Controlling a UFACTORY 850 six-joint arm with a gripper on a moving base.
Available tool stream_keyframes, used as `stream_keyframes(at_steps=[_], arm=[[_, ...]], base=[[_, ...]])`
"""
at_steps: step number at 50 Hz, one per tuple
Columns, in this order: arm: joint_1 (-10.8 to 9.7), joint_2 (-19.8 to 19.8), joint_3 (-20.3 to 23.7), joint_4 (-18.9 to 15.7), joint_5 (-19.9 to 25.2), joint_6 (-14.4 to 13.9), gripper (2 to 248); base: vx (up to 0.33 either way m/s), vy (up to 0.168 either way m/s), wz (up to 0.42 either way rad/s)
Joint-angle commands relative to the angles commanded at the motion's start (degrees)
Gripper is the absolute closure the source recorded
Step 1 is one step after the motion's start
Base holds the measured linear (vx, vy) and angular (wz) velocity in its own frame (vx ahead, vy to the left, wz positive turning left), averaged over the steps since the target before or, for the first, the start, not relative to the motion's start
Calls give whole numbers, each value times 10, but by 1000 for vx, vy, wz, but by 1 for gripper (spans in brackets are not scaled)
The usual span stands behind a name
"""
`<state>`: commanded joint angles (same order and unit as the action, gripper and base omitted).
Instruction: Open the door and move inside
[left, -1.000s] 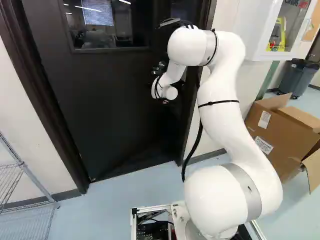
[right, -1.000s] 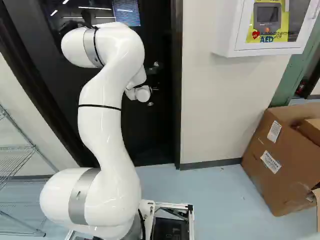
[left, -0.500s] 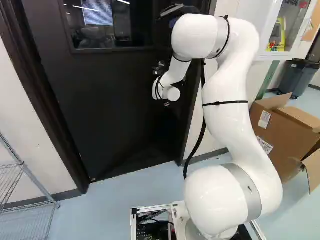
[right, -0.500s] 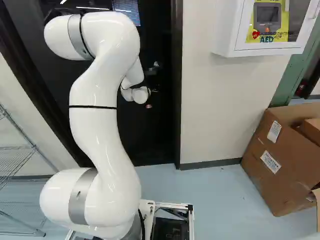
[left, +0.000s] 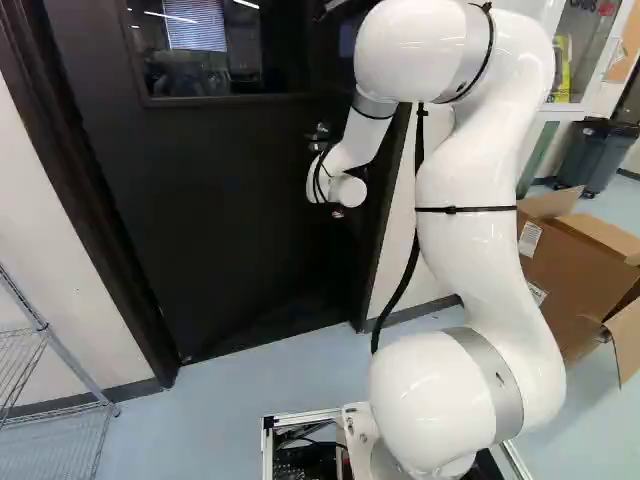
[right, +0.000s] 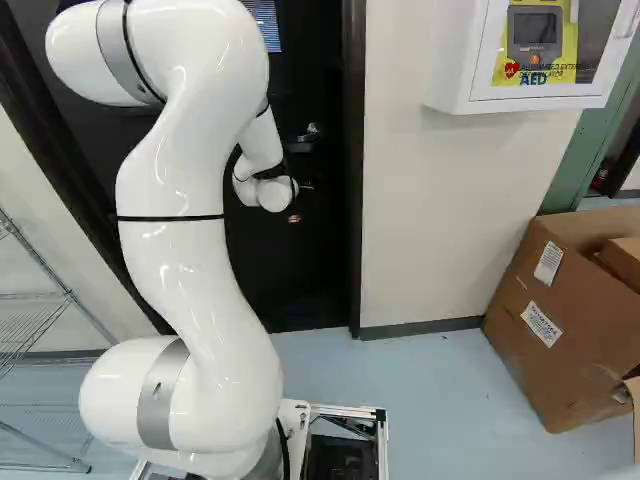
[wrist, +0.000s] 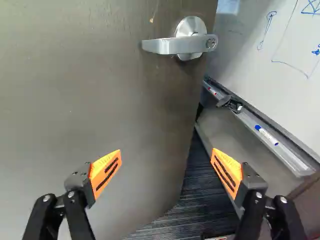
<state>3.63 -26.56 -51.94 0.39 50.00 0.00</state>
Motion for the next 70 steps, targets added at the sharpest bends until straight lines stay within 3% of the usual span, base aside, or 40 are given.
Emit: stream_keyframes(at_steps=[70], arm=[[8,184,221,8,0,0,3]], base=[[0,0,0]])
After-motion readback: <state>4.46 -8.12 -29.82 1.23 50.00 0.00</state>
